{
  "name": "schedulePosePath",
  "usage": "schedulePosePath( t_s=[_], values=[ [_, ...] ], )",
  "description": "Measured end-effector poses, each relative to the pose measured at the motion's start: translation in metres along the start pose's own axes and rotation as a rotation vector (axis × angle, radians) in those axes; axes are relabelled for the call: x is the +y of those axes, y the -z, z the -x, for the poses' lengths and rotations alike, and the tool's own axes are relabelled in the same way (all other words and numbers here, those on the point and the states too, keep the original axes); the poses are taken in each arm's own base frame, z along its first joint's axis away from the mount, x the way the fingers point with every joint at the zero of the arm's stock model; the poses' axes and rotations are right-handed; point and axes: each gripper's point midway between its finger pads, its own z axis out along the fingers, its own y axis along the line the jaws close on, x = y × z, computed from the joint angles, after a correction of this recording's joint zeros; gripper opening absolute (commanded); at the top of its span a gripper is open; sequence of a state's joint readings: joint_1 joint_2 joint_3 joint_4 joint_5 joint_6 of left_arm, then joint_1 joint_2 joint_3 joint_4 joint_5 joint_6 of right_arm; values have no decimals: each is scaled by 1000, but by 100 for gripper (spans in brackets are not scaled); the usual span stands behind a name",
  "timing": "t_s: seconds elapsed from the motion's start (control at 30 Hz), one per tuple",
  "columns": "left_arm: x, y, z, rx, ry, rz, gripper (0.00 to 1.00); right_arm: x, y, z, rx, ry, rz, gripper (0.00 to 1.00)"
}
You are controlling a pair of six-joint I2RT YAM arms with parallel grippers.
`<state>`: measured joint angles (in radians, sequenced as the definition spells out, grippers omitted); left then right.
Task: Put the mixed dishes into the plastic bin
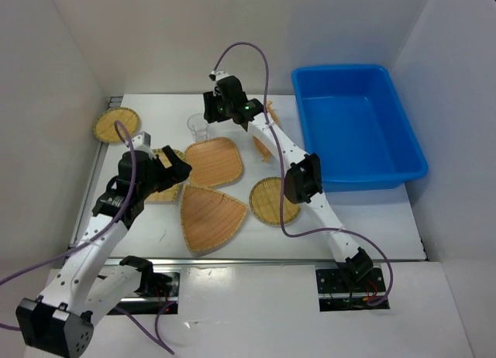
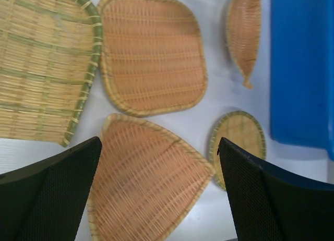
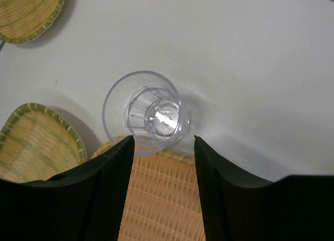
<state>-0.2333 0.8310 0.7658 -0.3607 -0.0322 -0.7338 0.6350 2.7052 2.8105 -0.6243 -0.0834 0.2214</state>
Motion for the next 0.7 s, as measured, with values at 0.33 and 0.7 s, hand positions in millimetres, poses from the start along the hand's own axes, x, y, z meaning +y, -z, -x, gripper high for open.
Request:
schedulePosePath(
  t_s=[0.33, 0.7],
  values=[
    [20, -17, -11, 59, -62, 95, 100, -20, -35, -34, 21, -11, -47, 50],
    [22, -14, -21, 104, -56, 96, 100, -25, -43, -22, -50, -29, -71, 1]
  ],
)
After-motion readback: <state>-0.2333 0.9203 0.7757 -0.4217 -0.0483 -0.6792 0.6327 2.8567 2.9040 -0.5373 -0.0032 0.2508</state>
